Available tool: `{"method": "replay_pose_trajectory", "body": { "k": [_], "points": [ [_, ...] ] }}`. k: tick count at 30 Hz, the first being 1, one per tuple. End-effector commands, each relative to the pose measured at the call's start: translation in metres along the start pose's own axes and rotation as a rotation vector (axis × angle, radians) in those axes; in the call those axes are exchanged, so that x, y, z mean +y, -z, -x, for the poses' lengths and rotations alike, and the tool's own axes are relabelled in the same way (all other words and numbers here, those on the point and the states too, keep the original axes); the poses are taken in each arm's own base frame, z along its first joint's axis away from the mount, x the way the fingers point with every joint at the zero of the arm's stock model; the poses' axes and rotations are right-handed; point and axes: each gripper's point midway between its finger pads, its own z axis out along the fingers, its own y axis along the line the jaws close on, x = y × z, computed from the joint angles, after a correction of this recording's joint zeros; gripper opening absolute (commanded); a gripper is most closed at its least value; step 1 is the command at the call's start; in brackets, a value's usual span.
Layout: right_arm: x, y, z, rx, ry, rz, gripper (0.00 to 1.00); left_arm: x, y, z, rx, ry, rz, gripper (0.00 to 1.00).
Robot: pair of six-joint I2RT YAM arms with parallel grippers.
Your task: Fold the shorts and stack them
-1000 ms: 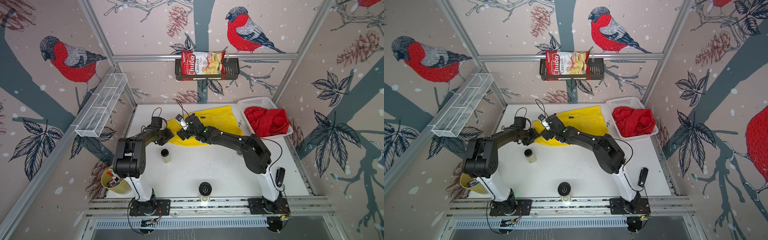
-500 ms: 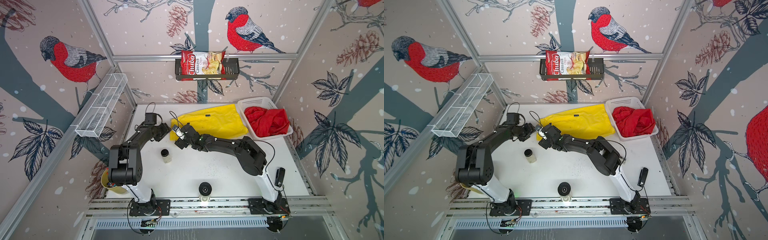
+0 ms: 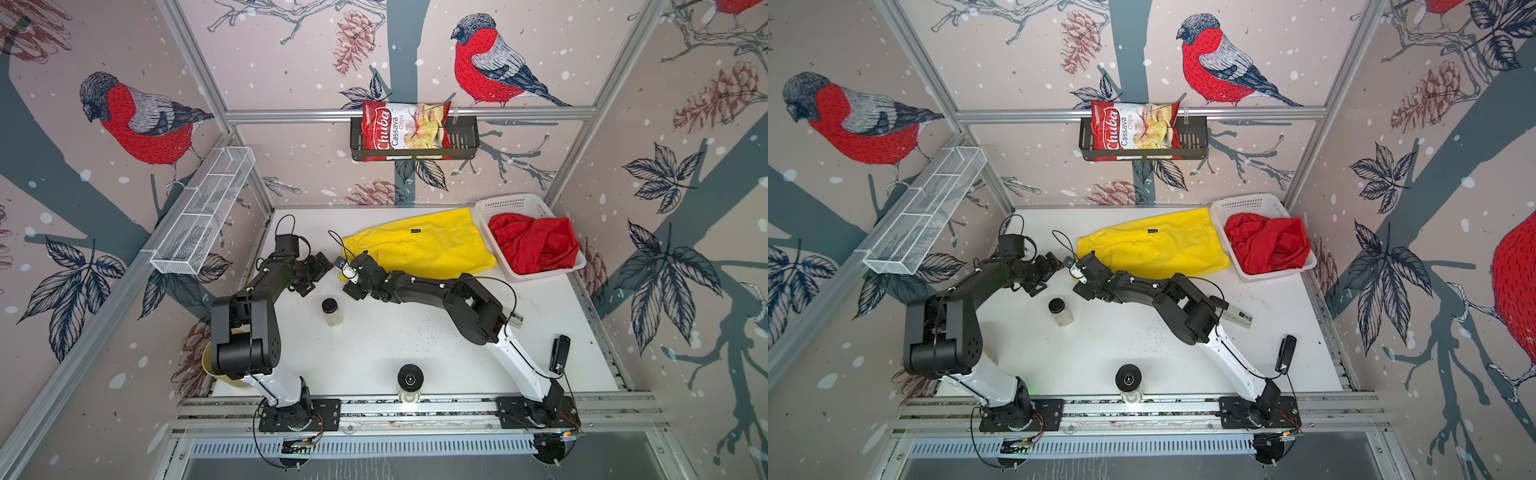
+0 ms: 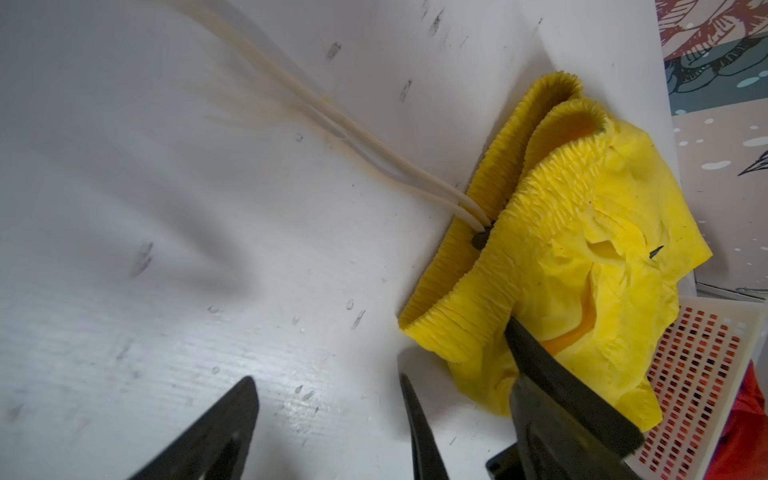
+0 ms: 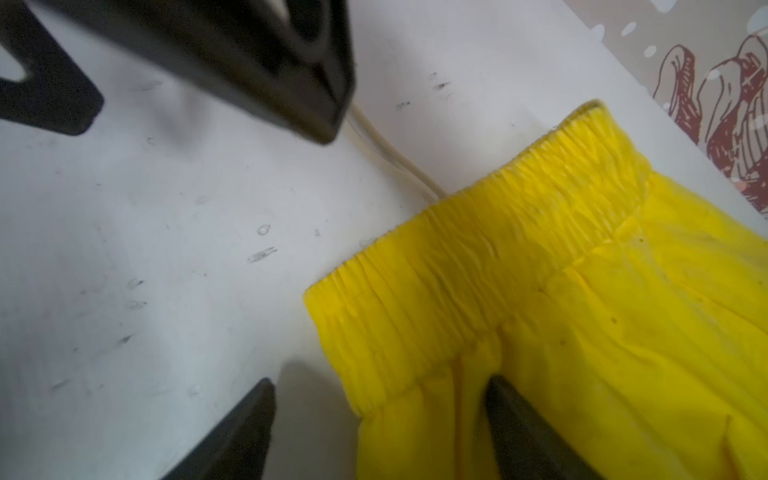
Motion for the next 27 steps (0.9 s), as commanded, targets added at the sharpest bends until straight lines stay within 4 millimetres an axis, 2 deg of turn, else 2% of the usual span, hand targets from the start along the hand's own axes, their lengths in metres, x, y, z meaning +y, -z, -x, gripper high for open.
{"method": "replay_pose_trajectory", "body": {
  "k": [1,5,9,17,24,25,27],
  "points": [
    [0.008,-0.004,-0.001,-0.003,-0.064,0.062,0.48,-0.016,-0.007,0.006,-0.012,-0.002,-0.08,0.97],
    [0.005,-0.006,-0.002,0.006,-0.115,0.092,0.23,-0.024,-0.024,0.003,0.011,0.017,-0.112,0.97],
    [0.003,0.002,0.009,-0.024,-0.156,0.138,0.08,-0.04,-0.033,0.004,0.0,0.011,-0.162,0.97],
    [-0.007,0.033,0.038,-0.163,-0.274,0.237,0.04,-0.046,-0.038,0.002,-0.028,0.047,-0.184,0.98],
    [-0.006,0.038,0.038,-0.186,-0.326,0.258,0.02,-0.065,-0.057,-0.009,0.013,0.065,-0.232,0.97],
    [-0.008,0.038,0.038,-0.194,-0.339,0.262,0.02,-0.066,-0.06,-0.012,0.021,0.067,-0.232,0.96],
    [-0.007,0.04,0.038,-0.201,-0.356,0.271,0.02,-0.067,-0.066,-0.016,0.03,0.076,-0.242,0.82]
  ]
}}
